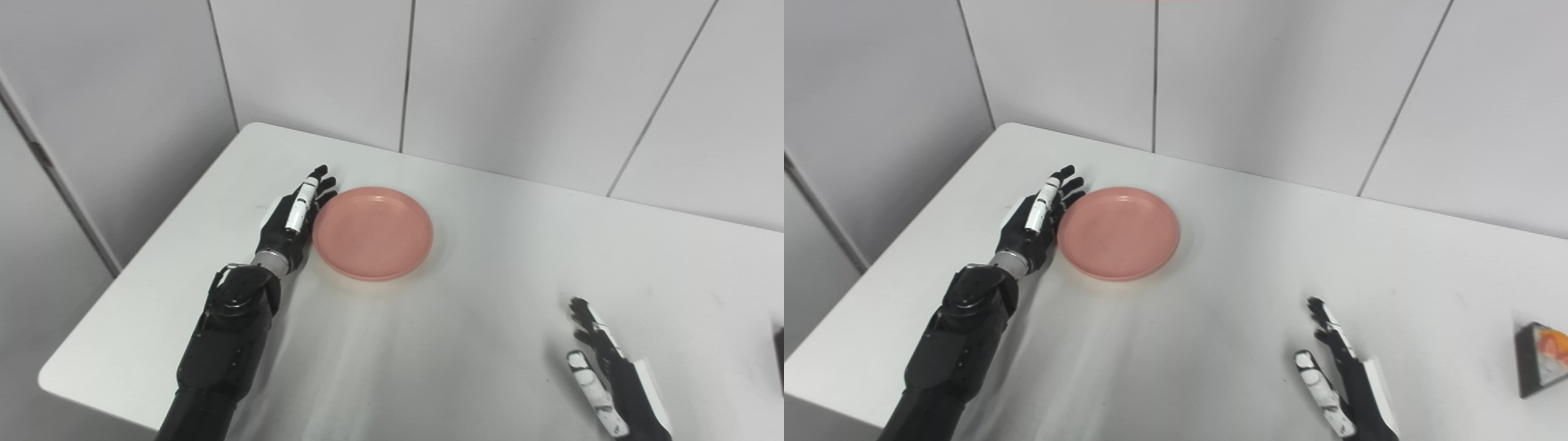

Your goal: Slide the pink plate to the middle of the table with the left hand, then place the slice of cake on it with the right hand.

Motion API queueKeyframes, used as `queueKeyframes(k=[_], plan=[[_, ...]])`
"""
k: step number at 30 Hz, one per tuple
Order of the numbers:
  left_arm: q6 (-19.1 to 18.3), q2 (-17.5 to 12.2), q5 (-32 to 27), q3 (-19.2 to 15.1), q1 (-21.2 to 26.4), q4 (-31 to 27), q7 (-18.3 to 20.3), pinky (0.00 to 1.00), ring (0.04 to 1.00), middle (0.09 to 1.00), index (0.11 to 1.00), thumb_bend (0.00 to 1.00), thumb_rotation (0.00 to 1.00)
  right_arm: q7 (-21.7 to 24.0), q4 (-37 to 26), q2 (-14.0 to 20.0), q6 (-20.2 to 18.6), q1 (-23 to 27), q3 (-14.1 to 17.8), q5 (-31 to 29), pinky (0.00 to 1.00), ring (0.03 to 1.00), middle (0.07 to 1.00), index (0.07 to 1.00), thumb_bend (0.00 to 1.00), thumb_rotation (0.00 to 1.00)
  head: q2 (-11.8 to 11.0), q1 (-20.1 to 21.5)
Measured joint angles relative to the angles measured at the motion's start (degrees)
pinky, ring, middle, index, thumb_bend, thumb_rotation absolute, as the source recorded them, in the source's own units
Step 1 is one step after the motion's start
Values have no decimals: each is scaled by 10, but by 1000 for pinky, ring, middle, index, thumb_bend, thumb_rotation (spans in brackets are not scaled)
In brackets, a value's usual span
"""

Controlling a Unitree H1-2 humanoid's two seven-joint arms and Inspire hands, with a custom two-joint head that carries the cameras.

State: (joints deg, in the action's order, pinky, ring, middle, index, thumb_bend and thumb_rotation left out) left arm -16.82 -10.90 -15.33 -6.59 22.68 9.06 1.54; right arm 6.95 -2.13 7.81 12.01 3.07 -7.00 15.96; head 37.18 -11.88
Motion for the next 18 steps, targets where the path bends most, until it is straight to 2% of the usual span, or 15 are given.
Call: queueKeyframes(k=[7,13,18], plan=[[2,5,0,30,-1,-2,21,904,918,933,919,341,1000,-9,-1,-15,-10,0,-3,17,880,917,929,926,326,1000,3,40],[1,25,0,49,-11,-19,26,900,912,923,905,337,1000,-16,-2,-20,-15,1,-8,32,874,911,925,924,317,1000,2,60],[1,42,-3,74,-28,-41,47,915,920,941,929,347,1000,-22,1,-21,-15,4,-15,38,880,917,930,926,334,1000,0,86]])
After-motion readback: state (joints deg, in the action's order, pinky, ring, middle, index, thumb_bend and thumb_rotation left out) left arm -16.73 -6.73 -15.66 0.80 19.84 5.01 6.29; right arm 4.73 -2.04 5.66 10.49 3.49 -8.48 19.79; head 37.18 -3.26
